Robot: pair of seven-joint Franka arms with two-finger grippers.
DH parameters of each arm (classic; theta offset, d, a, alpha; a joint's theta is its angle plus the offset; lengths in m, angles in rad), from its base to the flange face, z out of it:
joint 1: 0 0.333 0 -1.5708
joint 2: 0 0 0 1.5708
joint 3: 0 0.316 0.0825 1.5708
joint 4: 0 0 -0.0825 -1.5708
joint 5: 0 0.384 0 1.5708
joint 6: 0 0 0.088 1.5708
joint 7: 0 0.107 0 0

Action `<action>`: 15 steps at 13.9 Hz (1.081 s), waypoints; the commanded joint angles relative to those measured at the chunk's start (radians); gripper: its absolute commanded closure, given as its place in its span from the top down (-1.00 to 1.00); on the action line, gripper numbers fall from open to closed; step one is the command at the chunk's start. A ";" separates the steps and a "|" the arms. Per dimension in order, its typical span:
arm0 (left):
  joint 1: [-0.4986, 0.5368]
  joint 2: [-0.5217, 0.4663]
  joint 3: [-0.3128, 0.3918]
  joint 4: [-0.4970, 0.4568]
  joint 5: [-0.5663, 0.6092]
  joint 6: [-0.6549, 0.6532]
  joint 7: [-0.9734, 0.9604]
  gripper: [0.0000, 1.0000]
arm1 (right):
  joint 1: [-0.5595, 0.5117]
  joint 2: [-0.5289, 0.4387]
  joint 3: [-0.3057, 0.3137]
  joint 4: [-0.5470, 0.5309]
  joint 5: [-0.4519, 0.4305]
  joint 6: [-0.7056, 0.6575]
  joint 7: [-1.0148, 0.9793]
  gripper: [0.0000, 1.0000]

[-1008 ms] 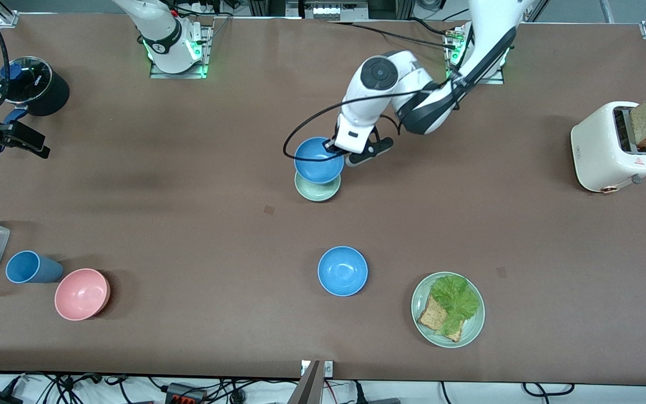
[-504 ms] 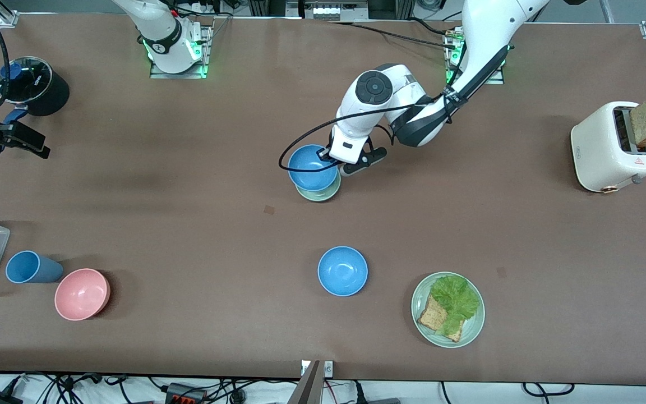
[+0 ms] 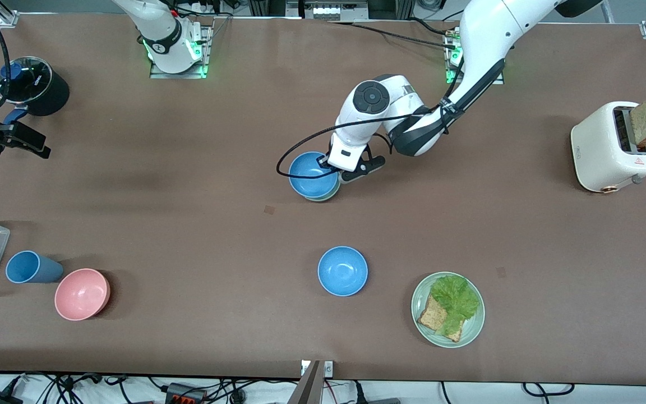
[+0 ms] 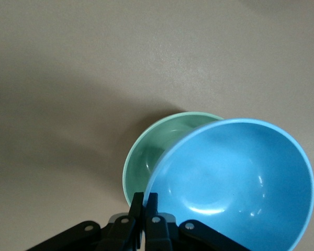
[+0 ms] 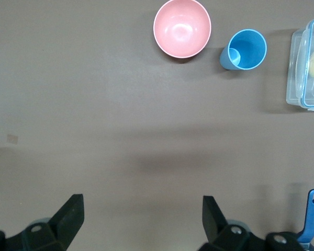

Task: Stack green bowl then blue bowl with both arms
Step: 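Lower the blue bowl into the green bowl and open the left gripper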

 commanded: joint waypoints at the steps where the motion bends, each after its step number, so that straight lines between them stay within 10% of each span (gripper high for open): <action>1: -0.019 0.009 0.017 0.023 0.074 -0.018 -0.004 -0.97 | 0.005 -0.015 -0.001 -0.016 -0.004 0.006 -0.013 1.00; 9: 0.029 -0.010 -0.001 0.039 0.088 -0.064 0.002 -0.40 | 0.007 -0.018 -0.001 -0.016 -0.002 -0.004 -0.013 1.00; 15: 0.338 -0.019 -0.246 0.074 0.088 -0.235 0.192 -0.39 | 0.007 -0.016 0.000 -0.016 -0.002 -0.001 -0.013 1.00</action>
